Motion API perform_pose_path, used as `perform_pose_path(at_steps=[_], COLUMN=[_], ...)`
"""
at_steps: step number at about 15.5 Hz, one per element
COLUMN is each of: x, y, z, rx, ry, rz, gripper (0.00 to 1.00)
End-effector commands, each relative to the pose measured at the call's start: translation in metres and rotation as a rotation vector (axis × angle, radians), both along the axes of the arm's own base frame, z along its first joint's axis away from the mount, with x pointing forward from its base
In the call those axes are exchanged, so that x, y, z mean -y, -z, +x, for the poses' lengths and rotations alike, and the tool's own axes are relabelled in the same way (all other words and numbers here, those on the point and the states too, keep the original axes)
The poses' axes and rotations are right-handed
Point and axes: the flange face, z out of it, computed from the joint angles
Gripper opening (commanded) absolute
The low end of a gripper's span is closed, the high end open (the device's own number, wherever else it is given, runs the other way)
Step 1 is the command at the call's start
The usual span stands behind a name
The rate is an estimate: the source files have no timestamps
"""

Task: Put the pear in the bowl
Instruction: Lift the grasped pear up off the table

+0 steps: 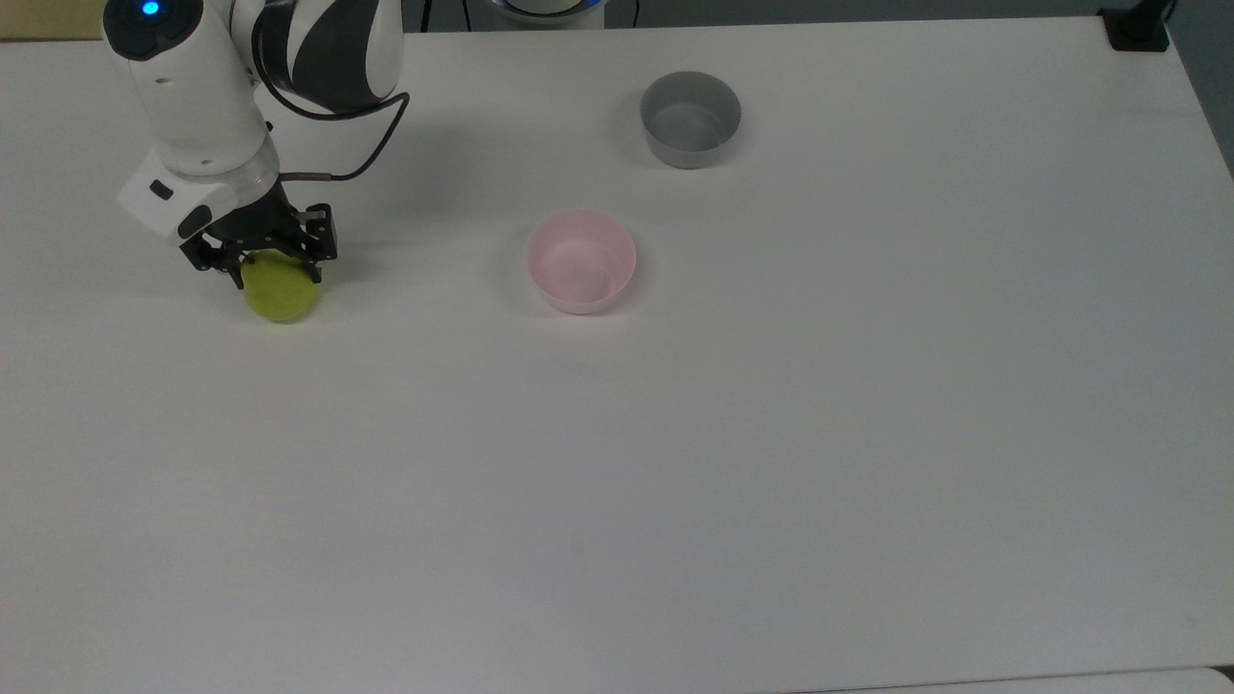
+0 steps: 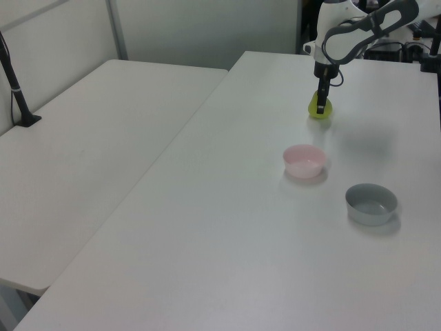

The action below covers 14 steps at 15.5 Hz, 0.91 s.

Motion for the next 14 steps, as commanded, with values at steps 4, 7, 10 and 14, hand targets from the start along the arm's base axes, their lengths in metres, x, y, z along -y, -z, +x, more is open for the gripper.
perform_pose_path(at_steps=[4, 7, 10, 14], x=[-0.005, -0.020, -0.047, -0.096], y=[-0.044, -0.082, -0.122, -0.184], z=[-0.013, -0.020, -0.022, -0.015], rx=[-0.005, -0.013, -0.020, 0.006], ry=[0.001, -0.013, -0.029, 0.004], rz=[0.017, 0.026, 0.033, 0.037], gripper=[0.15, 0.15, 0.15, 0.15])
